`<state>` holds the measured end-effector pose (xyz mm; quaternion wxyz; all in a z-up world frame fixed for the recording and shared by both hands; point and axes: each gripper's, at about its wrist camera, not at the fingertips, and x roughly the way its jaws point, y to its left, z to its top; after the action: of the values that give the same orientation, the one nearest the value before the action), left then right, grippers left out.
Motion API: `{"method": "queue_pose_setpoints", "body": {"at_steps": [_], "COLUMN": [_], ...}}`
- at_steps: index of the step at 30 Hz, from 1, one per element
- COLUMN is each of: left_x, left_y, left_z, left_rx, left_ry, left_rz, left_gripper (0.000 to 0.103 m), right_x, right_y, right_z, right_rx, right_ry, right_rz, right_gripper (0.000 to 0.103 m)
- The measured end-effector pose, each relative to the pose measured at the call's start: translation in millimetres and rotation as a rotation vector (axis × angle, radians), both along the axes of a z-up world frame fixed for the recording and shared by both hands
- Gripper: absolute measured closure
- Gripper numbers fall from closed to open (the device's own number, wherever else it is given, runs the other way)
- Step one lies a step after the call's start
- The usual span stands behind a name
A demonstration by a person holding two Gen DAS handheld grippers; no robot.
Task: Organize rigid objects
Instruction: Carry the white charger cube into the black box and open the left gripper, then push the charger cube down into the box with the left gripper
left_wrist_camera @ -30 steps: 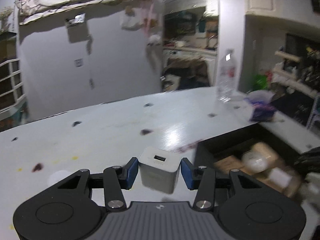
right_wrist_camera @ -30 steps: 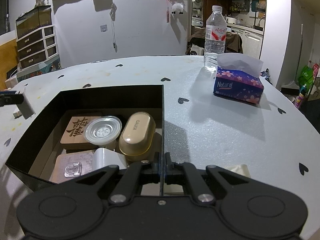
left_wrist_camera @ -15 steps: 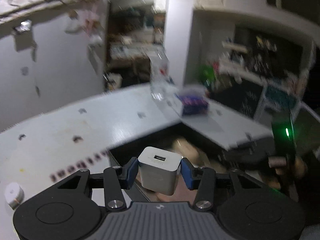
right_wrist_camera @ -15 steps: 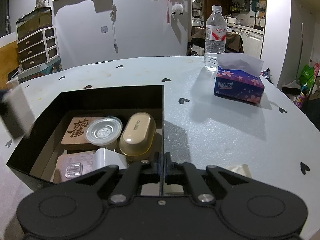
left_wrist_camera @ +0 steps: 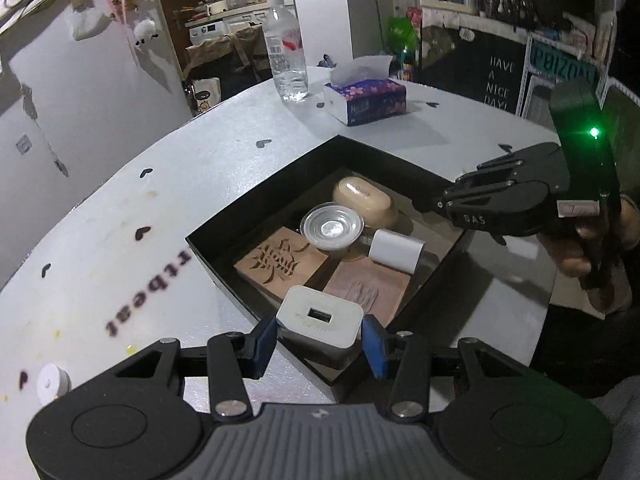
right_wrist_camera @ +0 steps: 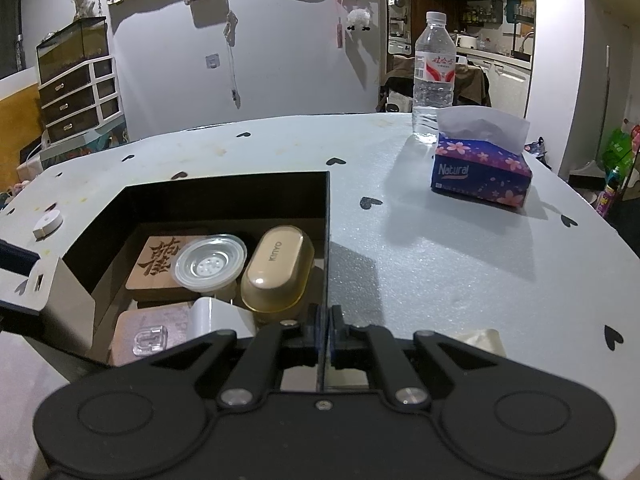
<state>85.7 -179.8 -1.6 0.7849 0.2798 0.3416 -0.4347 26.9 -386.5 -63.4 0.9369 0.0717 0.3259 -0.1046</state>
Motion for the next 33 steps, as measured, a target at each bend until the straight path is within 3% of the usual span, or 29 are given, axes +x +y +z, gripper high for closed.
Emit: {"method": "queue_pose_setpoints", "body": {"at_steps": [13,25,31,33], "left_x": [0,-3,15,19], "left_y": [-22,11,6,-1], "left_z": [2,16,2,-1], "left_rx": [-0.040,-0.014,0.028,0.008], "left_ry": [0.025,-0.026,-0.014,-0.003], "left_rz": [-0.019,0.025,0.053,0.037], "left_gripper": [0.044,0.051,0.050,0.049], "right_x": [0,0,0,0], "right_y": [-2,-3,-3,-3], "right_z": [0,0,-1,-1], "right_rx": [0.014,0.016,0.017,0.016], "right_ry": [-0.005,-0.006,-0.006,-0.005], "right_rz": [0.004,0.004,0.005,0.006], "right_gripper": [0.097,0.097,0.097,0.097]}}
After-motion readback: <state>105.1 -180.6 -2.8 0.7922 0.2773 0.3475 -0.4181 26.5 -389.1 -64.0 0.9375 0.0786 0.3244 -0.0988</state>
